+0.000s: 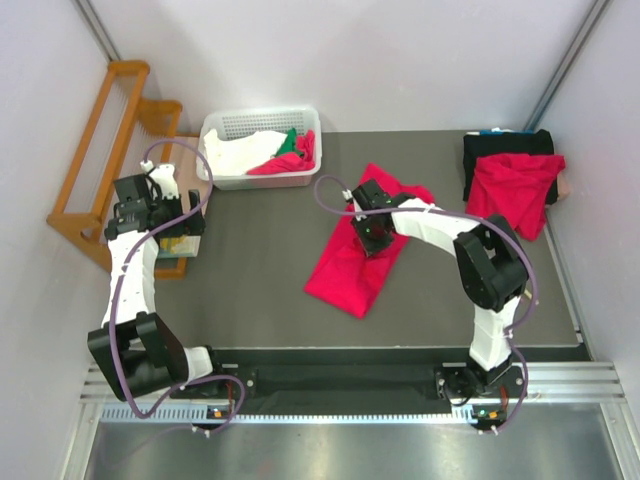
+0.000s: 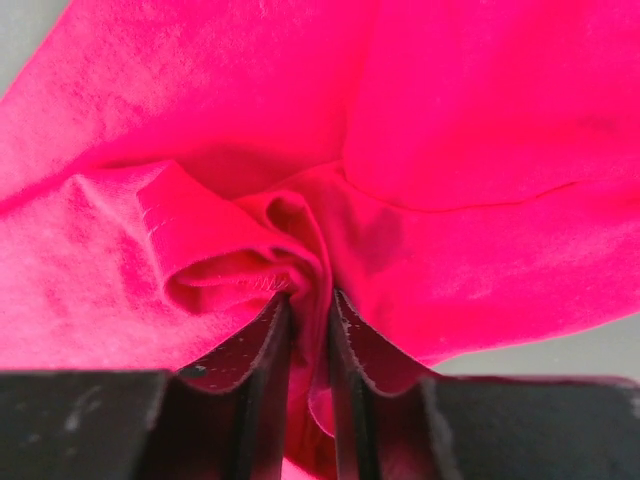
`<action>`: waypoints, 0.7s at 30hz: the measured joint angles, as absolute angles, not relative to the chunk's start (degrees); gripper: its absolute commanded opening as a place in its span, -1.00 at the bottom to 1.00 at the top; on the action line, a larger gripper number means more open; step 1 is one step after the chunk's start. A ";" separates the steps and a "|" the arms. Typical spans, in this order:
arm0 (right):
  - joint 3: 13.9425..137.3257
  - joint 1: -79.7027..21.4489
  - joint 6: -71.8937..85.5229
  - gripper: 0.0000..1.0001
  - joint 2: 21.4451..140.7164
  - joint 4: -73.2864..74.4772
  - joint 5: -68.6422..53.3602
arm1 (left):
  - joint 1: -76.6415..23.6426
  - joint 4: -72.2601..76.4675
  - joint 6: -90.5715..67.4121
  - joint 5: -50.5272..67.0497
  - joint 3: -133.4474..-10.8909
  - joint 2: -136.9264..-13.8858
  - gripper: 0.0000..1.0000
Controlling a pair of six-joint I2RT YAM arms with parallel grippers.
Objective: Fold and stack the t-shirts
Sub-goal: Fold the tshirt
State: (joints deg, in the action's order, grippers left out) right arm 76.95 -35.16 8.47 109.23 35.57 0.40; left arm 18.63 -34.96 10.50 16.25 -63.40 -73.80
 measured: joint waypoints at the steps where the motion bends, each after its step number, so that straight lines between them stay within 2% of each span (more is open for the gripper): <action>1: 77.23 -35.09 8.43 -0.65 109.36 35.57 0.38 | 18.63 -35.00 10.57 16.38 -63.40 -73.80 0.98; 3: 77.69 -35.07 8.36 -0.36 109.38 35.62 0.19 | 18.61 -35.05 10.66 16.75 -63.40 -73.80 0.98; 4: 77.78 -35.07 8.38 -0.15 109.38 35.48 0.12 | 18.63 -35.11 10.66 16.97 -63.40 -73.80 0.98; 5: 77.97 -35.07 8.25 0.16 109.38 35.38 0.14 | 18.63 -35.20 10.68 17.15 -63.40 -73.80 0.98; 7: 78.50 -35.07 8.14 0.47 109.38 35.53 0.99 | 18.61 -35.31 10.68 17.45 -63.40 -73.80 0.98; 8: 78.89 -35.07 7.94 0.54 109.38 35.57 1.80 | 18.61 -35.46 10.68 17.74 -63.40 -73.80 0.98; 14: 82.30 -35.05 8.19 0.56 109.23 35.27 12.03 | 18.61 -36.47 10.72 18.68 -63.40 -73.80 0.98; 18: 84.18 -34.98 9.30 0.48 107.50 35.18 19.94 | 18.61 -36.97 10.85 18.87 -63.40 -73.80 0.98; 21: 84.42 -34.94 10.94 0.46 103.81 35.16 21.52 | 18.13 -37.82 10.85 19.70 -63.42 -73.80 0.98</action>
